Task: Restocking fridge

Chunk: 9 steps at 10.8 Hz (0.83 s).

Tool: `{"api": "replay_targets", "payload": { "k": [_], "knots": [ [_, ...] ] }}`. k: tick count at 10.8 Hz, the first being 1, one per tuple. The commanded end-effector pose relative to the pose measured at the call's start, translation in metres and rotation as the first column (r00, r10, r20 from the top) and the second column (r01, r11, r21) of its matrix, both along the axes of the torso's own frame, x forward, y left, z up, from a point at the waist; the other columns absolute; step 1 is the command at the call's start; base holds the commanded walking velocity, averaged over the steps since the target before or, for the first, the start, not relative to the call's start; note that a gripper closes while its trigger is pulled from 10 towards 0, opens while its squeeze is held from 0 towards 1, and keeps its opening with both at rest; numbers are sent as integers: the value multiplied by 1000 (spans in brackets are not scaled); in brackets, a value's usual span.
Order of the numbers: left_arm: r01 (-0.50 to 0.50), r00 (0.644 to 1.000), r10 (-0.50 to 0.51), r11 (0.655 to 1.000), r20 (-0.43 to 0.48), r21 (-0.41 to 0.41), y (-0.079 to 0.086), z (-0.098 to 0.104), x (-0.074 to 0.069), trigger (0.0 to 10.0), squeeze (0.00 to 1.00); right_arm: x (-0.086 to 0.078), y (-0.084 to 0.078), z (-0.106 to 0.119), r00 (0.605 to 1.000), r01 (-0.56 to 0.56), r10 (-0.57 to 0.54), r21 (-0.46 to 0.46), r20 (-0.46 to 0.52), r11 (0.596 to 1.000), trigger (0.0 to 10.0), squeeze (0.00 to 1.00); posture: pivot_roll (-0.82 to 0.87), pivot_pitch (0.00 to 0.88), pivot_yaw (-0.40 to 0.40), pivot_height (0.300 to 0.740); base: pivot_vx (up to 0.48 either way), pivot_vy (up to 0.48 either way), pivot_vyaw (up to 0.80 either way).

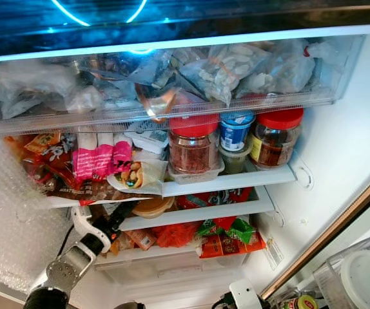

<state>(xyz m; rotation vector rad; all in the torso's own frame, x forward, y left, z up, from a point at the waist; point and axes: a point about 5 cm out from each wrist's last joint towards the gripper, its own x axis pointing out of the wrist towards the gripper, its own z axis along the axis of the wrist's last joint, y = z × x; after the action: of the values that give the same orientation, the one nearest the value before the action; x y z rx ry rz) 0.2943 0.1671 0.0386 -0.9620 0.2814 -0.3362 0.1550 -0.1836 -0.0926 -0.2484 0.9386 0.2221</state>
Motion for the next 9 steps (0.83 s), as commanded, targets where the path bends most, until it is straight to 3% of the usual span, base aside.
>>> {"api": "replay_targets", "payload": {
  "k": [1,5,7,9],
  "knots": [
    [-4,1000,4,1000,-16,-9,0,0,3,10000,0,-38,1,-16,986,-5,2,-17,-165,1000,10000,0,-122,18,43,651,0,0,0],
    [9,999,-11,999,-46,-44,-14,-1,17,10000,0,-36,-1,-15,987,-10,6,-23,-162,1000,10000,0,-121,41,29,651,0,0,0],
    [13,999,-13,1000,-48,-7,-17,-1,21,10000,0,-36,-1,-15,987,-7,3,-24,-160,1000,10000,0,-124,46,34,651,0,0,0],
    [44,999,-45,996,10,77,-14,1,17,10000,0,-36,0,-15,987,-2,-2,-22,-160,1000,10000,0,-116,51,34,651,0,0,0]
  ]
}}
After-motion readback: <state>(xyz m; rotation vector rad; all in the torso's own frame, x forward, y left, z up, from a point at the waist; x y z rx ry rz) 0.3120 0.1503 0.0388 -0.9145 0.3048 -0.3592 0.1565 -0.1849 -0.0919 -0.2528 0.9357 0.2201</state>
